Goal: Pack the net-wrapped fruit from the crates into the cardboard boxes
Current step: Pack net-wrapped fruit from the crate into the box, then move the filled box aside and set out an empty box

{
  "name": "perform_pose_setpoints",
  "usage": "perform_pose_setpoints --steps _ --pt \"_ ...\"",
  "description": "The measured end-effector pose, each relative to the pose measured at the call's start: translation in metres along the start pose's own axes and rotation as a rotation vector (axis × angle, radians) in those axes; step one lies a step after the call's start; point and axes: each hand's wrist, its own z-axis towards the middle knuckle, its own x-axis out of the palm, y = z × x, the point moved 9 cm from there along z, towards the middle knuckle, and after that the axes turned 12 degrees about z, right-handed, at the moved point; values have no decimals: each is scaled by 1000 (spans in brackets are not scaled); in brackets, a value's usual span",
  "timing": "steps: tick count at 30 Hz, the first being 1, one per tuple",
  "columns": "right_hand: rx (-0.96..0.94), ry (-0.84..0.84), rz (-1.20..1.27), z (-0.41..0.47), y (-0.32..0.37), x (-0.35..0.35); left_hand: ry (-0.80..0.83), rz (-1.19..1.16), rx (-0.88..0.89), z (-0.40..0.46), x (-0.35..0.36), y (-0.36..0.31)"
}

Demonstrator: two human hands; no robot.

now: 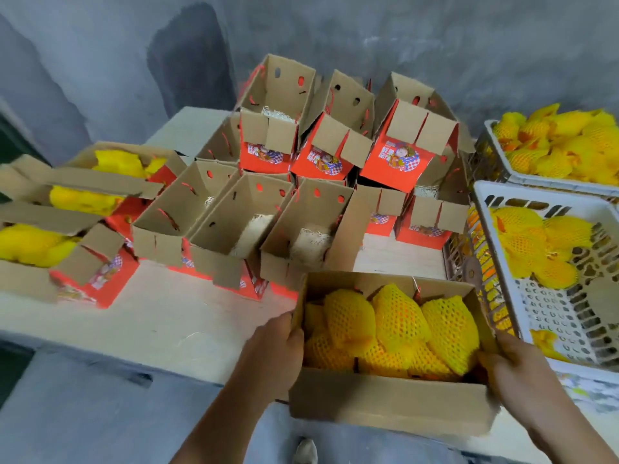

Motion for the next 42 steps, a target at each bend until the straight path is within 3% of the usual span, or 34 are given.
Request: perform_pose_setpoints --steps 5,9,17,27,33,42 --pt "-122 80 -53 1 18 -15 -129 -77 -35 -74 -59 18" --pt "-227 151 -23 7 37 13 -254 -161 -65 -117 -117 51" --pt "-472 300 63 -115 217 153 -466 -325 -148 -131 -215 185" --pt "-476 341 215 -175 364 344 -560 -283 -119 -63 -368 354" --pt "-452 319 235 -142 416 408 -610 -252 -67 2 -446 392" --pt "-459 319 310 -44 517 487 -557 -243 -31 132 -523 408"
